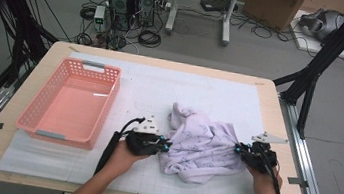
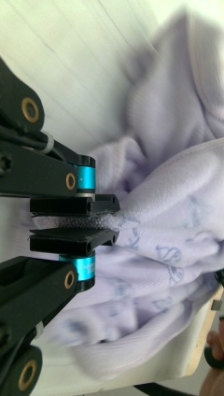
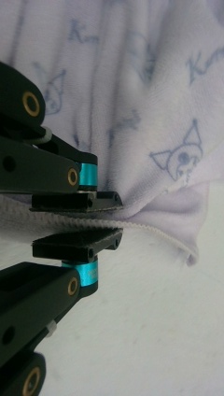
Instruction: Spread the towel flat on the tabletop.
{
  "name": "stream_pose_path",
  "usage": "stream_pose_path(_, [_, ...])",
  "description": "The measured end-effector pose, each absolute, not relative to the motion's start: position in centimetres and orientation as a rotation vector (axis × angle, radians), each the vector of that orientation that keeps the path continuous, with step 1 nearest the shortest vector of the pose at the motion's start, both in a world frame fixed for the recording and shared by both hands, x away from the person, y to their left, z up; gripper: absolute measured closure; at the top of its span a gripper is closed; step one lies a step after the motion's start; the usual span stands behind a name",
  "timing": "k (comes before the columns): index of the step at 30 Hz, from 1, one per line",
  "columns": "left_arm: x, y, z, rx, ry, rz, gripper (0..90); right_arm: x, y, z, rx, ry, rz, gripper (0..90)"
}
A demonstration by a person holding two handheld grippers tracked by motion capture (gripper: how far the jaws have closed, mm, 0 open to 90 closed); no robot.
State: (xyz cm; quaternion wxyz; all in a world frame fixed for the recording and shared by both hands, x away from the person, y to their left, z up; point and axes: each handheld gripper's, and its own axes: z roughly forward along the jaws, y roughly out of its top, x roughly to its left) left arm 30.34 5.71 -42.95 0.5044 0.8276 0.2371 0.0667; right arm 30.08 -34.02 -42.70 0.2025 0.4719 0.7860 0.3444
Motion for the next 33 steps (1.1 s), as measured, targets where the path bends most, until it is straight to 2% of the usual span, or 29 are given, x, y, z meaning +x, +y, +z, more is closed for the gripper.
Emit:
stream_pose_path(8, [27.8, 10.5, -43.6, 1.993, 0.636, 0.167, 83.5, 26.8, -36.5, -42.5, 1.354, 2.216, 0.923, 82.4])
stream_pose_path(10, [27.3, 10.8, -43.7, 1.996, 0.623, 0.159, 83.3, 26.5, -36.6, -42.1, 1.338, 2.208, 0.95, 80.4])
stream_pose_path(11, [27.1, 10.8, -43.7, 1.99, 0.617, 0.149, 82.4, 26.5, -36.6, -42.0, 1.328, 2.21, 0.969, 75.7])
stream_pose_path(12, [27.1, 10.8, -43.7, 1.98, 0.617, 0.144, 78.6, 26.6, -36.4, -41.8, 1.319, 2.203, 0.997, 66.0])
stream_pose_path(13, [27.3, 10.7, -43.5, 1.969, 0.635, 0.139, 69.2, 26.7, -36.2, -41.7, 1.321, 2.185, 1.017, 57.8])
stream_pose_path(14, [27.5, 10.5, -43.3, 1.961, 0.648, 0.13, 57.9, 27.0, -36.0, -41.6, 1.339, 2.17, 1.05, 55.0])
stream_pose_path(15, [27.8, 10.3, -43.1, 1.939, 0.652, 0.127, 51.0, 27.3, -35.8, -41.6, 1.351, 2.179, 1.1, 51.6])
stream_pose_path(18, [28.8, 9.0, -42.5, 1.922, 0.641, 0.122, 39.8, 28.0, -34.5, -41.8, 1.321, 2.207, 1.151, 44.2])
stream_pose_path(19, [29.2, 8.4, -42.4, 1.93, 0.628, 0.113, 38.7, 28.3, -33.8, -42.0, 1.297, 2.238, 1.155, 42.8])
stream_pose_path(22, [30.3, 6.5, -42.9, 1.995, 0.619, 0.117, 38.8, 29.0, -31.7, -42.7, 1.217, 2.324, 1.1, 41.8])
stream_pose_path(24, [30.7, 5.6, -43.4, 2.041, 0.631, 0.125, 41.4, 29.4, -30.5, -43.3, 1.174, 2.377, 1.021, 45.0])
stream_pose_path(25, [30.9, 5.3, -43.6, 2.065, 0.635, 0.129, 47.3, 29.6, -30.0, -43.5, 1.143, 2.404, 0.978, 49.0])
stream_pose_path(26, [30.9, 5.2, -43.8, 2.086, 0.623, 0.134, 57.2, 29.6, -29.6, -43.7, 1.115, 2.421, 0.946, 54.6])
stream_pose_path(28, [30.7, 5.4, -43.7, 2.084, 0.59, 0.159, 77.9, 29.8, -29.5, -43.5, 1.08, 2.461, 0.965, 76.9])
stream_pose_path(29, [30.6, 5.4, -43.5, 2.065, 0.591, 0.162, 80.6, 29.8, -29.4, -43.3, 1.07, 2.464, 0.954, 81.4])
stream_pose_path(33, [31.2, 6.4, -41.8, 1.955, 0.589, 0.193, 82.8, 31.1, -30.0, -42.0, 1.061, 2.386, 1.015, 83.4])
